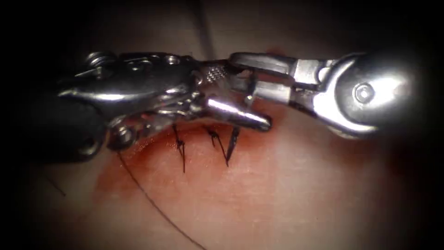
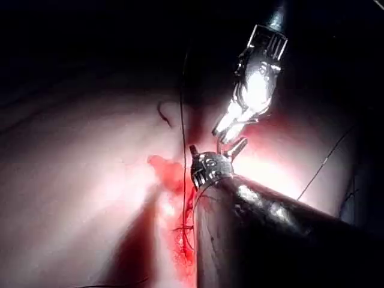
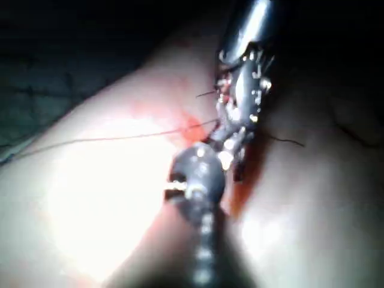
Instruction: Wound Closure
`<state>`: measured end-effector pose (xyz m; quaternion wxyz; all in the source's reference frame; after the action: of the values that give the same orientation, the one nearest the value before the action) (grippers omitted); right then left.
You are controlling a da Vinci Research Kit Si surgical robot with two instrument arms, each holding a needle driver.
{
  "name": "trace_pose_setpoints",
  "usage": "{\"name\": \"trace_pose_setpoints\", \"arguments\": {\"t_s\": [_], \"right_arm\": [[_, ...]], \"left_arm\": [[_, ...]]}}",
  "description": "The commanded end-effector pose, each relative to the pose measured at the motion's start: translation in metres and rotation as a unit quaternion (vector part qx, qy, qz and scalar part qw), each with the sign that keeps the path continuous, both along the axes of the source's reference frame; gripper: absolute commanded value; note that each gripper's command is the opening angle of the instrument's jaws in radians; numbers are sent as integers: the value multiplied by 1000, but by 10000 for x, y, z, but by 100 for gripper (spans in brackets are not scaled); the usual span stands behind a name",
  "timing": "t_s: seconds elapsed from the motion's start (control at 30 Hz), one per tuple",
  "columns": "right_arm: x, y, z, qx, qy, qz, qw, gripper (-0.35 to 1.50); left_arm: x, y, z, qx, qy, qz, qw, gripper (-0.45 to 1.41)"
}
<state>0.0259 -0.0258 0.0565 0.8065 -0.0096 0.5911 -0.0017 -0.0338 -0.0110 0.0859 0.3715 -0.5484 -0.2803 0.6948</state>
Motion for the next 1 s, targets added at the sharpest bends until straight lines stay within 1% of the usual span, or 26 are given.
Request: {"name": "trace_pose_setpoints", "arguments": {"t_s": [0.03, 0.07, 0.1, 0.17, 0.2, 0.23, 0.27, 0.3, 0.33, 0.43, 0.5, 0.53, 0.57, 0.67, 0.8, 0.83, 0.93, 1.0], "right_arm": [[-3, 0, 15, 1, 7, -12, 1000, -35], [-6, 1, 19, 0, 11, -18, 1000, -35], [-12, 4, 29, -3, 18, -32, 999, -35], [-14, 5, 33, -4, 21, -37, 999, -35], [-15, 7, 36, -4, 24, -41, 999, -35], [-16, 10, 40, -6, 24, -43, 999, -35], [-17, 13, 42, -8, 25, -45, 999, -35], [-20, 19, 45, -7, 25, -45, 999, -35], [-20, 19, 45, -7, 25, -45, 999, -35], [-23, 24, 50, -10, 22, -47, 999, -35], [-26, 25, 54, -16, 19, -51, 998, -35], [-28, 24, 57, -17, 15, -53, 998, -35], [-28, 24, 57, -17, 15, -53, 998, -35], [-27, 23, 59, -21, 12, -56, 998, -35], [-27, 23, 60, -24, 11, -55, 998, -35], [-28, 24, 60, -27, 10, -55, 998, -35], [-28, 25, 62, -28, 8, -52, 998, -35], [-28, 25, 62, -28, 8, -52, 998, -35]], "left_arm": [[-5, -3, 4, -5, 0, 2, 1000, 104], [-6, -5, 4, -12, -1, 2, 1000, 104], [-9, -9, 6, -29, 12, 13, 999, 103], [-10, -11, 8, -37, 18, 20, 999, 101], [-11, -13, 11, -49, 26, 28, 998, 94], [-12, -16, 14, -61, 33, 35, 997, 93], [-13, -19, 17, -70, 42, 44, 996, 93], [-15, -28, 28, -85, 64, 69, 992, 93], [-15, -28, 28, -85, 64, 69, 992, 93], [-16, -41, 46, -87, 80, 95, 988, 89], [-18, -47, 58, -90, 87, 102, 987, 86], [-20, -51, 73, -96, 90, 104, 986, 83], [-20, -51, 73, -96, 90, 104, 986, 83], [-21, -57, 95, -104, 99, 108, 984, 67], [-18, -62, 121, -111, 118, 120, 979, 64], [-16, -63, 127, -113, 121, 122, 979, 61], [-14, -69, 142, -107, 133, 125, 977, 54], [-15, -71, 144, -105, 134, 126, 977, 52]]}}
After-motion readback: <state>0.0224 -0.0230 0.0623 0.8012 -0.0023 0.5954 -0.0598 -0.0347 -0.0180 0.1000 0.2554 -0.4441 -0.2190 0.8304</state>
